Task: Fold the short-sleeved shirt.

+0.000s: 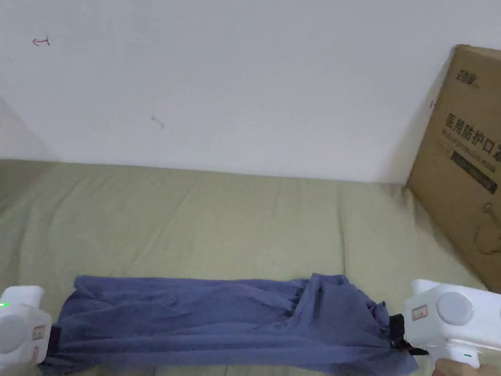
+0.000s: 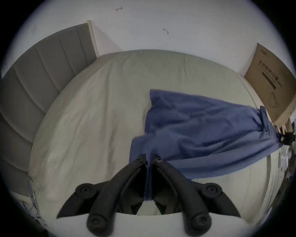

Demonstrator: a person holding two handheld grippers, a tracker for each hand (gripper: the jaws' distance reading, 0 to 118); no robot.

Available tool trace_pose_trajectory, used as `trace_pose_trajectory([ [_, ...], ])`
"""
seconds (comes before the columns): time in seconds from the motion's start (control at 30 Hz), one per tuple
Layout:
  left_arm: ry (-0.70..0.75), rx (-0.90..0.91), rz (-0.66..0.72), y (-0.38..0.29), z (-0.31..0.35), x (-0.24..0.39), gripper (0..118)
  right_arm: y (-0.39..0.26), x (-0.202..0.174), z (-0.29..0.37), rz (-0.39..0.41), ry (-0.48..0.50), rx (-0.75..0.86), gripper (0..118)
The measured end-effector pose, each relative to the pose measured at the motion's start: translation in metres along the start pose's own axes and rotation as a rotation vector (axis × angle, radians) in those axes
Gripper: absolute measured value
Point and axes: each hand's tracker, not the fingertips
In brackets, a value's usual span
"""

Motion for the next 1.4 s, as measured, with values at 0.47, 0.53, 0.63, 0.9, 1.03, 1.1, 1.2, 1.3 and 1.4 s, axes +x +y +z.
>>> trace_pose_trajectory([
  [0.47, -0.019, -0.041, -0.131, -0.21, 0.146, -0.052, 5, -0.269, 0.021, 0.156, -0.062, 0.061, -0.045, 2],
  [0.53, -0.023, -0.074, -0.152, -0.232, 0.162, -0.055, 5, -0.298, 0.025, 0.168, -0.078, 0.073, -0.059, 2],
  [0.63, -0.02, -0.07, -0.15, -0.255, 0.174, -0.062, 5, -0.329, 0.031, 0.174, -0.122, 0.08, -0.088, 2],
  [0.9, 0.002, -0.068, -0.114, -0.268, 0.182, -0.065, 63, -0.337, 0.04, 0.165, -0.108, 0.069, -0.058, 31],
  [1.03, -0.013, -0.024, -0.07, -0.251, 0.197, -0.063, 90, -0.314, 0.038, 0.175, -0.022, -0.018, 0.013, 79],
  [1.1, -0.04, -0.008, -0.044, -0.24, 0.208, -0.056, 90, -0.295, 0.035, 0.183, -0.008, 0.004, 0.051, 79],
  [1.2, -0.096, 0.021, -0.02, -0.223, 0.214, -0.042, 57, -0.264, 0.022, 0.191, 0.03, 0.043, 0.126, 65],
  [1.3, -0.155, 0.047, -0.01, -0.213, 0.211, -0.026, 0, -0.242, 0.018, 0.174, 0.066, 0.023, 0.193, 0],
  [1.4, -0.14, 0.05, -0.017, -0.215, 0.198, -0.014, 0, -0.244, 0.012, 0.155, -0.001, 0.091, 0.167, 0],
])
